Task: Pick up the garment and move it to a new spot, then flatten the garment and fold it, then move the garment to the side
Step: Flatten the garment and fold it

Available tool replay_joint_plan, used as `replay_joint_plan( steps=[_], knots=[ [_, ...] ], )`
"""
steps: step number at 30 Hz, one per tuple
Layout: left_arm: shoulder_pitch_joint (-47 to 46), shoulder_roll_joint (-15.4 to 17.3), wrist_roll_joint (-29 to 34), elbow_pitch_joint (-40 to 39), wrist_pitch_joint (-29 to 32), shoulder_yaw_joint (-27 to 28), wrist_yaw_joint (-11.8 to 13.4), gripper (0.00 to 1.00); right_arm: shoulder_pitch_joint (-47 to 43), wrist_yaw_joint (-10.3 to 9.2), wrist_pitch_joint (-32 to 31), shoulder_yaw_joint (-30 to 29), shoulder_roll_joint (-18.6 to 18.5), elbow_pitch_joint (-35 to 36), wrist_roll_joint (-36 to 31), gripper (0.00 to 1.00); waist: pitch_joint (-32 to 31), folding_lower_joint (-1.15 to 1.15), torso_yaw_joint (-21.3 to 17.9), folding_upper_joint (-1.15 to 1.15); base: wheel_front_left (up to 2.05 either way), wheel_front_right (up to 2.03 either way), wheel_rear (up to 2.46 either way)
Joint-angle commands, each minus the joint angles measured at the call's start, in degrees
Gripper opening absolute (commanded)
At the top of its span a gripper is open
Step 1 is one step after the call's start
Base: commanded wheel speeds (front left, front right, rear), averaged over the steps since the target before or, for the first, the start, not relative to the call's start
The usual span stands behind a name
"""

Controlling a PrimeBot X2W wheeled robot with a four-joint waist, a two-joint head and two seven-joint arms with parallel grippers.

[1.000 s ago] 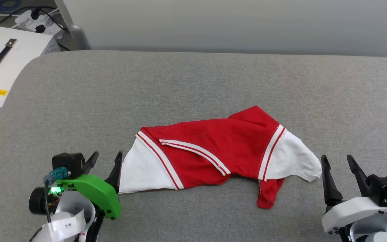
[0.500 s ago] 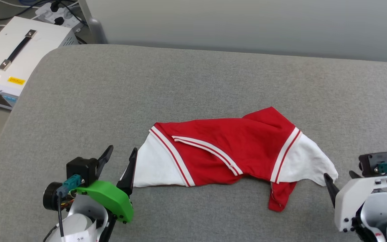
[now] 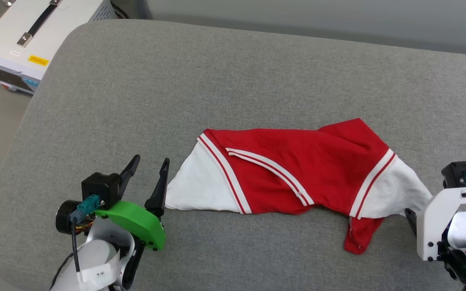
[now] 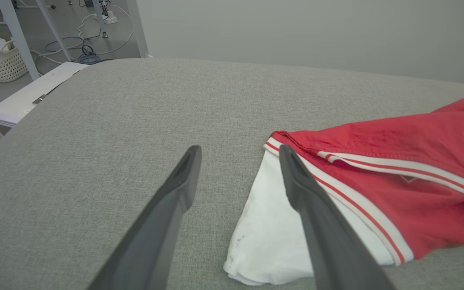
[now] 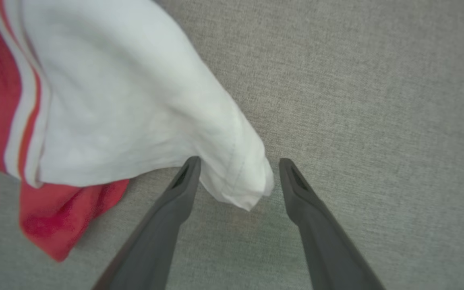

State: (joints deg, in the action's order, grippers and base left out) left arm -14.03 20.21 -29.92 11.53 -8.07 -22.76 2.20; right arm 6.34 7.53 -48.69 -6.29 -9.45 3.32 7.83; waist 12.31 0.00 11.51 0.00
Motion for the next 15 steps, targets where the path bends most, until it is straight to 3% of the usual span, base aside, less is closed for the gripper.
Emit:
replay_joint_plan(
  steps=[1,4,5,6,7,15],
  knots=[
    [-1.0,-0.1,0.6,0.2,-0.5,0.0,-0.1,1.0,0.8,-0.04,-0.1,-0.2,0.0,-0.8,-0.1,1.0,1.2,0.0,1.0,0.0,0.0,0.0,0.0],
    [-1.4,-0.1,0.7,0.6,-0.7,-0.1,-0.1,1.0,0.5,-0.04,0.0,-0.2,-0.1,-2.7,-0.2,1.0,1.7,0.0,1.4,0.0,0.0,0.0,0.0],
    [-1.5,-0.1,0.7,0.7,-0.7,-0.1,-0.1,1.0,0.5,-0.04,0.1,-0.2,-0.2,-3.1,-0.2,0.66,1.8,0.0,1.4,0.0,0.0,0.0,0.0],
    [-1.6,-0.1,0.7,0.8,-0.8,-0.1,-0.1,1.0,0.5,-0.04,0.5,-0.2,-0.2,-3.4,-0.2,0.2,1.9,0.0,1.5,0.0,0.0,0.0,0.0],
    [-1.6,-0.1,0.7,0.8,-0.9,-0.1,0.0,1.0,0.5,-0.04,0.8,-0.2,-0.3,-3.7,-0.2,0.0,1.9,0.0,1.5,0.0,0.0,0.0,0.0],
    [-1.1,0.5,0.4,1.9,-1.0,-0.1,0.3,1.0,0.4,-0.04,3.6,-0.6,-1.2,-4.8,1.0,0.0,-0.2,0.0,0.0,0.0,0.0,0.0,0.0]
  ],
)
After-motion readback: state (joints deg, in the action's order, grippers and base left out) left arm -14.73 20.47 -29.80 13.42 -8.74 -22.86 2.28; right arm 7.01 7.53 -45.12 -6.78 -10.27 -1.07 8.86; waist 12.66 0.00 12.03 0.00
